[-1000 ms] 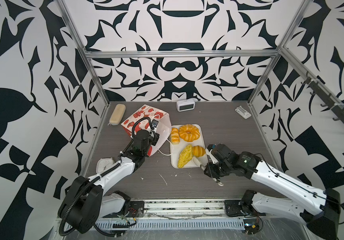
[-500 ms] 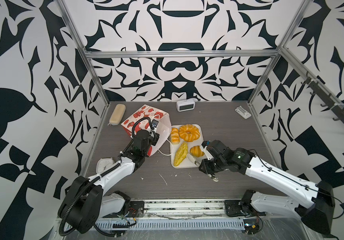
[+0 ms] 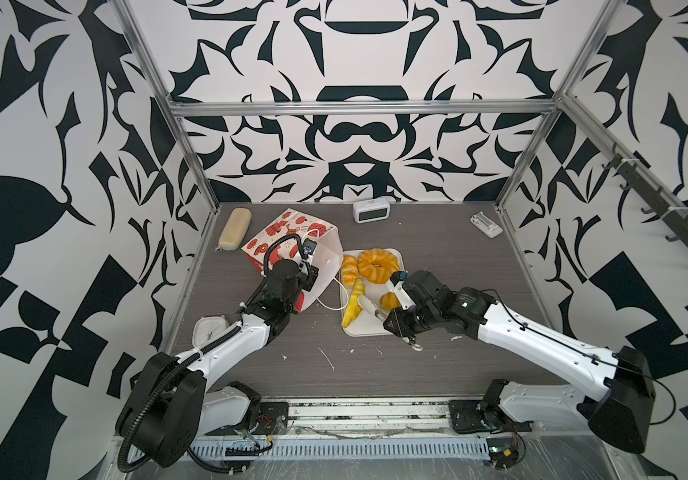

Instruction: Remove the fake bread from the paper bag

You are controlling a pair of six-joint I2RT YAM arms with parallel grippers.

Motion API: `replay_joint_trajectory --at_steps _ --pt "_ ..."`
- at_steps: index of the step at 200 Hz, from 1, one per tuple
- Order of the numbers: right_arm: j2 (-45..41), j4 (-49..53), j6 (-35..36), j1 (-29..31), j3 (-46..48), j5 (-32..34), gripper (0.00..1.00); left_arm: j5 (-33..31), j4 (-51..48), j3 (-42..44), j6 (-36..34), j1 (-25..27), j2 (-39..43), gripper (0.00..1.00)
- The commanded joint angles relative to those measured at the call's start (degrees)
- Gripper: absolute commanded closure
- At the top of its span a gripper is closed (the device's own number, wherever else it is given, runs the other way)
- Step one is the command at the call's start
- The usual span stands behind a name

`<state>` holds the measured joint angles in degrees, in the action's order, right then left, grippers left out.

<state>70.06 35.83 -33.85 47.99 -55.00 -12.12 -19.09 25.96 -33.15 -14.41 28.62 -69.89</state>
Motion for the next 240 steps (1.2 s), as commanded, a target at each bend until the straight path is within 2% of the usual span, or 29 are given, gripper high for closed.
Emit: replay_joint_trajectory --at_steps 1,109,240 --pt "1.1 -3.4 1.6 0.1 -3.3 -1.2 0.75 -0.6 2.1 0.8 0.6 -0.1 1.3 0.96" --pt "3.5 -4.9 3.3 0.1 -3.8 2.6 0.72 -1.5 2.3 0.4 0.1 -0.1 -0.2 0.96" --pt "1.5 -8.9 3.3 0.1 -2.2 4.2 0.70 -1.2 1.3 -0.9 -0.3 -0.1 -2.3 0.96"
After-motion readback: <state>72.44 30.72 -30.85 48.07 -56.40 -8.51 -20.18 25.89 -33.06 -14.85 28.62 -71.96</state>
